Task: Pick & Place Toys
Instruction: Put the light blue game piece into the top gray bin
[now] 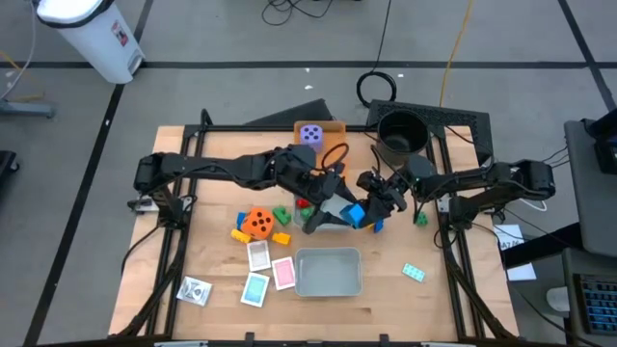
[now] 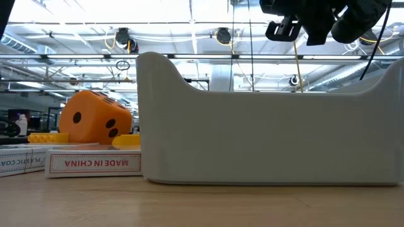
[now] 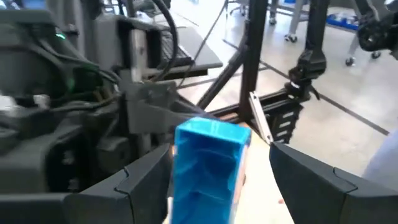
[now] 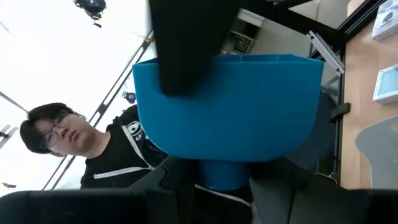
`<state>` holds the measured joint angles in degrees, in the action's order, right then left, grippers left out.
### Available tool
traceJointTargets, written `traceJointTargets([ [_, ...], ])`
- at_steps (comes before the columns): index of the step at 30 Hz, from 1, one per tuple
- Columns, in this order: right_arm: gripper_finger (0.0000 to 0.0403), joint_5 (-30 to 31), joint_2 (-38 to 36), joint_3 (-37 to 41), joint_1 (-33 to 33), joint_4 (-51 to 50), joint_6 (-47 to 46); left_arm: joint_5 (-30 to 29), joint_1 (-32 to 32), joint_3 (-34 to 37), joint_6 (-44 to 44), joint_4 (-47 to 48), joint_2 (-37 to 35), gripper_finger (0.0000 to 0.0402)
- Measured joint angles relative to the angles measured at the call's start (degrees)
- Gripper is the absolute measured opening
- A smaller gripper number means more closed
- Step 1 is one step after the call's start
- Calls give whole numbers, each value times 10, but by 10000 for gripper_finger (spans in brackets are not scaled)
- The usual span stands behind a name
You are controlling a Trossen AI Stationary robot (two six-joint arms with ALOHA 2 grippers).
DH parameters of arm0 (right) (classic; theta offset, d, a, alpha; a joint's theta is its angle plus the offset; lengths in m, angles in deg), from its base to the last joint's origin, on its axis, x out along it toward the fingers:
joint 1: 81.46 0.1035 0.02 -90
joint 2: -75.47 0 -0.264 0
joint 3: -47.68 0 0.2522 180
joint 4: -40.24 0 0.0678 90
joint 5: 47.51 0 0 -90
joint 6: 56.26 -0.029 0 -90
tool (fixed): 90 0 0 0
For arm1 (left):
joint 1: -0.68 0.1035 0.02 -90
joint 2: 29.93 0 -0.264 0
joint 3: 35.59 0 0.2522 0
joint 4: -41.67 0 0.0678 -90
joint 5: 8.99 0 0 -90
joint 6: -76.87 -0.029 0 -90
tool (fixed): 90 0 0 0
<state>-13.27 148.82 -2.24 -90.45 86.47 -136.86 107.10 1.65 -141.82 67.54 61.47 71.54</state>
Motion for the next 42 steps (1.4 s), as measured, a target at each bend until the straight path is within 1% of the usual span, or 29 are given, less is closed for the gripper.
traceJointTargets([
  [7, 116, -5, 0, 0, 0, 0, 0, 16, 1, 0, 20, -28, 12, 273],
  [11, 116, -5, 0, 0, 0, 0, 1, 36, 3, 0, 44, -27, 17, 273],
  [13, 116, -6, 0, 0, 0, 0, 1, 43, 3, 0, 47, -31, 21, 265],
  [16, 116, -15, 0, 0, 0, -1, -6, 47, 3, 0, 56, -29, 24, 238],
  [22, 116, -19, 0, 0, 0, 0, -9, 49, 3, 0, 54, -32, 24, 166],
  [26, 116, -22, 0, 0, 0, 1, -9, 53, 2, 0, 54, -32, 23, 136],
  [31, 121, -20, 0, 0, 0, 1, -5, 56, 3, 0, 54, -32, 23, 139],
  [34, 136, -10, 0, 0, 0, 2, 4, 57, 3, 0, 56, -30, 19, 140],
  [38, 159, 7, -1, 0, 0, 7, 4, 57, 6, 0, 71, -28, 11, 126],
  [42, 173, 20, -1, 0, 0, 28, -1, 57, 13, 0, 85, -28, -2, 124],
])
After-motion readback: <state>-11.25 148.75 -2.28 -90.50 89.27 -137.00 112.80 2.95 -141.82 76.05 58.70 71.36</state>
